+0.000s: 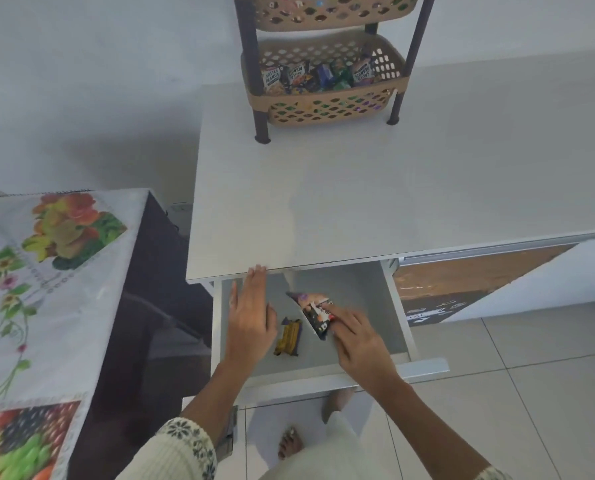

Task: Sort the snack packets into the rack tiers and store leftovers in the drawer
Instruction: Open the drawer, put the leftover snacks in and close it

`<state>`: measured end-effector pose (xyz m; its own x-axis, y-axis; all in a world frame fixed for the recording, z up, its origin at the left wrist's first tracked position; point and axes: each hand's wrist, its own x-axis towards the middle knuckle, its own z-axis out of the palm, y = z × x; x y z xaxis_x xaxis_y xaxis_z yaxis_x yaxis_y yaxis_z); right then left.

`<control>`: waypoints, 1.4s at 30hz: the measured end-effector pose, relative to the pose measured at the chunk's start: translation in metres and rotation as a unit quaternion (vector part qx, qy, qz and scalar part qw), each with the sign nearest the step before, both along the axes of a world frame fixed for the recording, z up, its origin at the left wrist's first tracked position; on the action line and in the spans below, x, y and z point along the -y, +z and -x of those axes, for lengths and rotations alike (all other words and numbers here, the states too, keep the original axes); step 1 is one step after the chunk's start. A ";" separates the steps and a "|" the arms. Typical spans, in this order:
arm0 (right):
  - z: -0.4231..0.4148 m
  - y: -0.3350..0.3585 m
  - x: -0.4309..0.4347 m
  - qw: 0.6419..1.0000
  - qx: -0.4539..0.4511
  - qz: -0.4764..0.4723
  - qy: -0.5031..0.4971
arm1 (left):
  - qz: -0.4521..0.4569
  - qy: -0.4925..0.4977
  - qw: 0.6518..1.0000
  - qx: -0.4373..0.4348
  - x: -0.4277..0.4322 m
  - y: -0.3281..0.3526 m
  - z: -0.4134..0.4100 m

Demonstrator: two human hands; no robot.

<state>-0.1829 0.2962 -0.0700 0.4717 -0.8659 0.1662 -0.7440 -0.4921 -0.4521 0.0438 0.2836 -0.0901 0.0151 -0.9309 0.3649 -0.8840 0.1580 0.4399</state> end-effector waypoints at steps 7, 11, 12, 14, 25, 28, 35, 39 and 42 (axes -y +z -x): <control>-0.019 -0.027 0.030 0.977 -0.139 -0.159 -0.016 | -0.048 -0.032 0.998 0.041 -0.029 -0.001 0.006; -0.024 -0.036 0.034 0.938 -0.202 -0.277 -0.046 | -0.128 -0.043 0.987 0.087 -0.039 -0.004 0.014; -0.023 -0.036 0.031 0.935 -0.203 -0.285 -0.055 | -0.149 -0.045 0.983 0.096 -0.041 -0.005 0.016; -0.022 -0.032 0.025 0.940 -0.196 -0.270 -0.079 | -0.195 -0.045 0.974 0.103 -0.042 -0.006 0.018; -0.022 -0.028 -0.033 0.989 -0.070 0.042 -0.121 | -0.189 -0.038 0.976 0.100 -0.070 -0.006 0.041; -0.020 -0.030 -0.031 0.986 -0.105 0.062 -0.112 | -0.162 -0.041 0.980 0.112 -0.066 -0.005 0.041; -0.030 -0.031 0.000 0.978 -0.159 0.069 -0.118 | -0.109 -0.040 0.981 0.155 -0.035 -0.005 0.034; -0.037 -0.029 0.034 0.980 -0.155 0.057 -0.111 | -0.109 -0.008 0.981 0.161 -0.001 -0.003 0.028; -0.044 -0.026 0.064 0.981 -0.156 0.055 -0.104 | -0.113 0.024 0.978 0.174 0.025 0.002 0.025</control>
